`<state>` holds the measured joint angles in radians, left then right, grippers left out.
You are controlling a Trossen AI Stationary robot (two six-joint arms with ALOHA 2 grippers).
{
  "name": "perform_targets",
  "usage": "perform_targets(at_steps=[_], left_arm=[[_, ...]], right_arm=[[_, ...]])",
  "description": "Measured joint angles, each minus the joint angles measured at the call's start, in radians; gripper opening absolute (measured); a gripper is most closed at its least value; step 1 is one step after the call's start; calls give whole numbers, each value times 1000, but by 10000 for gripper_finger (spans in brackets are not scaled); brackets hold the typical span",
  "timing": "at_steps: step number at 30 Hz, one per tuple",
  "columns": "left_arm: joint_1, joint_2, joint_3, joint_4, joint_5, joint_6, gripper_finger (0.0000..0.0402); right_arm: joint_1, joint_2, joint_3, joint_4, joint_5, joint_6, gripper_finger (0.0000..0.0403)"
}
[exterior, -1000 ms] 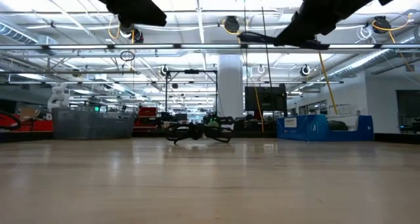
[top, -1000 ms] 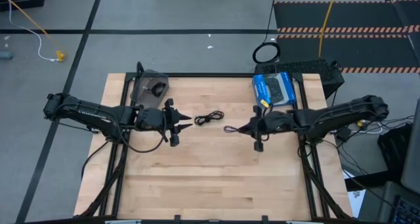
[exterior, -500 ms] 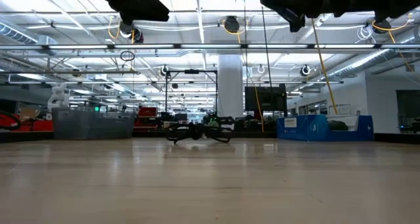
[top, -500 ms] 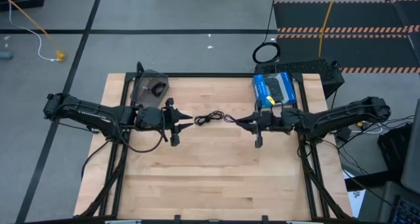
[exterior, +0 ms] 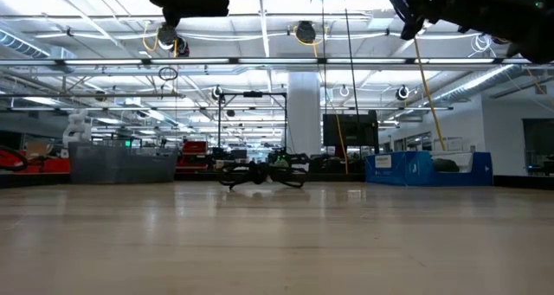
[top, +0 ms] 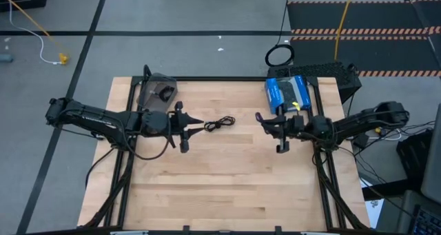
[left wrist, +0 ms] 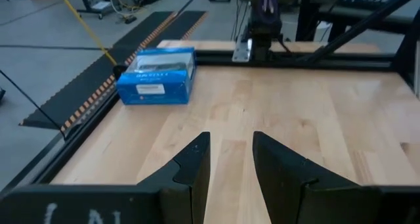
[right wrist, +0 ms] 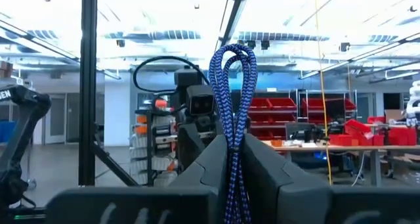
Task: Pick and place USB-C Cables
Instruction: Put the violet USB cable in the black bin
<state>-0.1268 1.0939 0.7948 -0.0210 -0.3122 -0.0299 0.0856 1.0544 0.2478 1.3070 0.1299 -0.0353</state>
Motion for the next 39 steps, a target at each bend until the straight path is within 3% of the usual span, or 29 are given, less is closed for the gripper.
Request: perform_targets(at_steps=[8, 14, 19, 22, 31, 35, 39], left_arm=[[0, 48, 1, 142, 0, 23, 118], [0, 199, 1, 440, 1, 11, 118], [0, 310, 1, 700, 141, 20, 121], [3, 352, 1, 787, 151, 2, 149], [13, 452, 1, 970, 183, -26, 286], [3, 486, 1, 1057, 189, -11, 297], [-5, 492, 0, 1081, 205, 17, 261]], right_arm=[[1, 113, 50, 22, -1, 7, 29], [1, 210, 114, 31, -28, 8, 29], [1, 285, 166, 29, -48, 20, 29], [2, 324, 196, 29, -79, 23, 29], [14, 443, 290, 29, -109, 29, 29], [21, 467, 315, 28, -112, 23, 29], [21, 466, 316, 30, -133, 23, 29]])
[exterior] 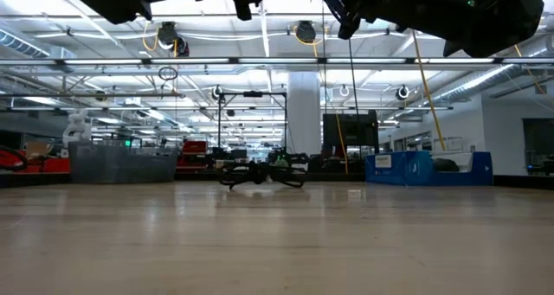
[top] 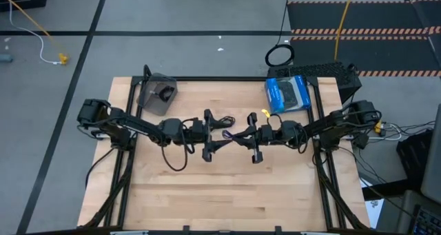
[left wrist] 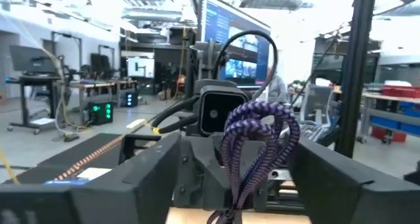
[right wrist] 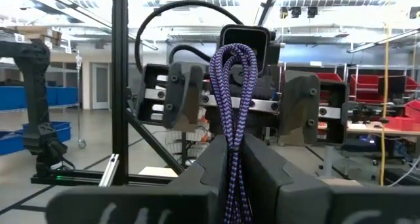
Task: Pick and place USB-C Cables
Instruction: Put the violet USB cable in the black bin
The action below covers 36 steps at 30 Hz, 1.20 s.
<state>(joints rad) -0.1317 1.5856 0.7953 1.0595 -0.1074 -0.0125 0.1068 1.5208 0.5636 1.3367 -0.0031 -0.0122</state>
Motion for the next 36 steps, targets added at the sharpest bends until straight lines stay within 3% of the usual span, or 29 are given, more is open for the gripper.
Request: perform_targets(at_steps=[9, 15, 25, 36], left_arm=[[13, 0, 0, -10, 32, 7, 126], [23, 0, 0, -10, 94, -25, 72], [27, -6, 0, -18, 111, -33, 29], [32, -32, -1, -44, 112, -36, 31]], right_arm=[[0, 0, 0, 1, 0, 0, 29], [0, 0, 0, 2, 0, 0, 29], [0, -7, 0, -1, 2, 18, 40], [-9, -79, 0, -72, 5, 37, 145]])
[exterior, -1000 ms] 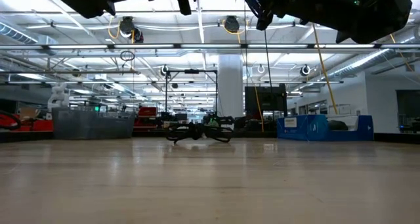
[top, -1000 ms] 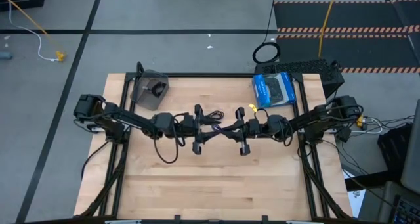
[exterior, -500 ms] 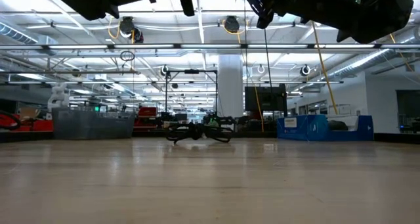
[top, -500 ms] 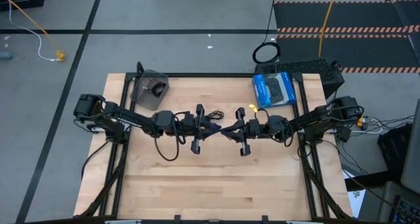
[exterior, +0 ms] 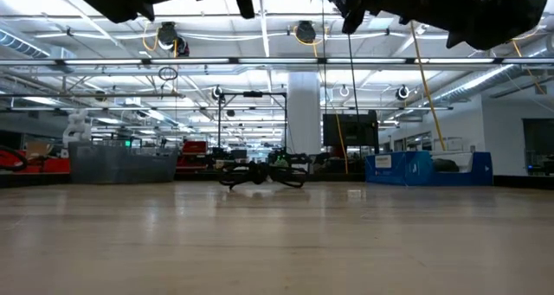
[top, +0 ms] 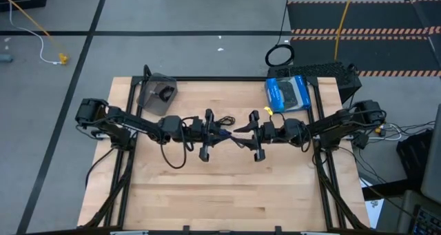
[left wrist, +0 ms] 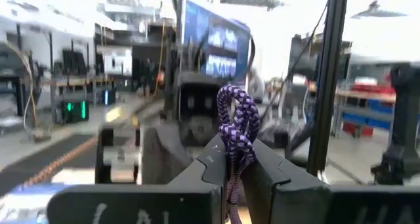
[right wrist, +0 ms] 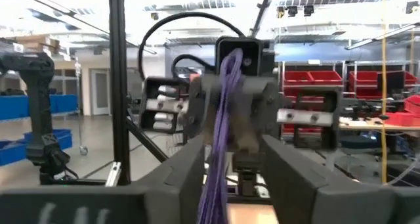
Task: Pick and place USB-C Cables
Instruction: Put the violet USB cable in the black bin
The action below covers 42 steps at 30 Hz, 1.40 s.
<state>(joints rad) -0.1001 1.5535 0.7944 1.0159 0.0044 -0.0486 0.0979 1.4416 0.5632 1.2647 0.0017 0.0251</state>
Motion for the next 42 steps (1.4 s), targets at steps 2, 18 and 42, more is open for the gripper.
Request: perform_targets(at_steps=[2, 18, 42], left_arm=[[6, -23, -2, -28, 0, 1, 31], [116, -332, 0, -592, -80, 25, 32], [493, -687, 0, -1221, -357, -71, 33]], right_arm=[[-6, -42, 0, -53, 4, -16, 164], [-87, -363, 0, -568, 209, -229, 208], [-197, -371, 0, -745, 203, -307, 206]])
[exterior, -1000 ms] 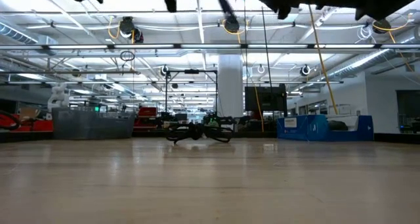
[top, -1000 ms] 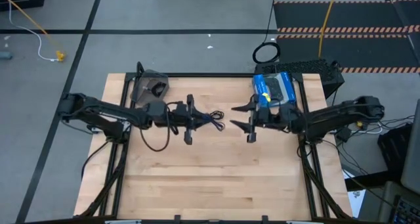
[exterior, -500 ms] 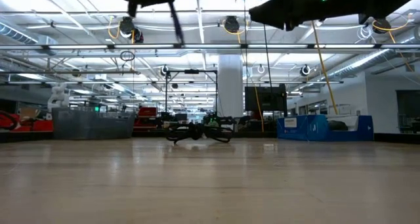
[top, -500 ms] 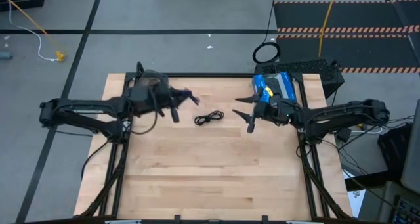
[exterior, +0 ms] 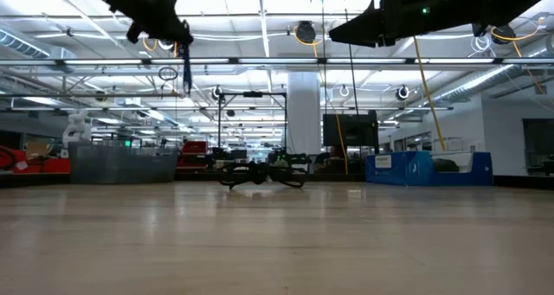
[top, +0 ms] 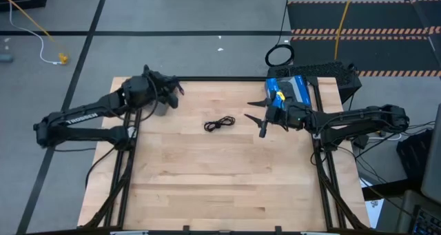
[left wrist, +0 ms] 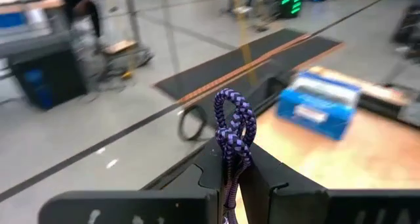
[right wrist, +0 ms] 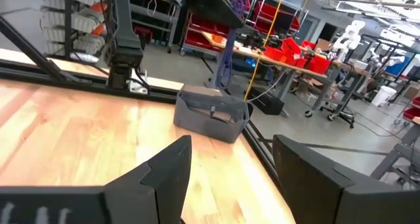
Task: Pick and place USB-C Cables
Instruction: Put the violet USB cable in the black bin
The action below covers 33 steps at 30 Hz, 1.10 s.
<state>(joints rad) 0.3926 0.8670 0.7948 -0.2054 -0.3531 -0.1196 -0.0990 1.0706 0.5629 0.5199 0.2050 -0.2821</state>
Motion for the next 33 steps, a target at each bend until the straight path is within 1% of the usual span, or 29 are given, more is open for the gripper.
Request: perform_targets(at_steps=[7, 15, 22, 33], left_arm=[[152, 13, 0, -141, -7, -22, 33], [261, 67, 1, -304, -8, -41, 33], [320, 184, 1, -445, -7, -67, 33], [361, 377, 1, -457, -6, -69, 33]], right_arm=[[0, 0, 0, -1, 0, -18, 206], [0, 0, 0, 1, -1, -19, 206], [0, 0, 0, 3, -1, -19, 206], [0, 0, 0, -1, -1, -19, 205]])
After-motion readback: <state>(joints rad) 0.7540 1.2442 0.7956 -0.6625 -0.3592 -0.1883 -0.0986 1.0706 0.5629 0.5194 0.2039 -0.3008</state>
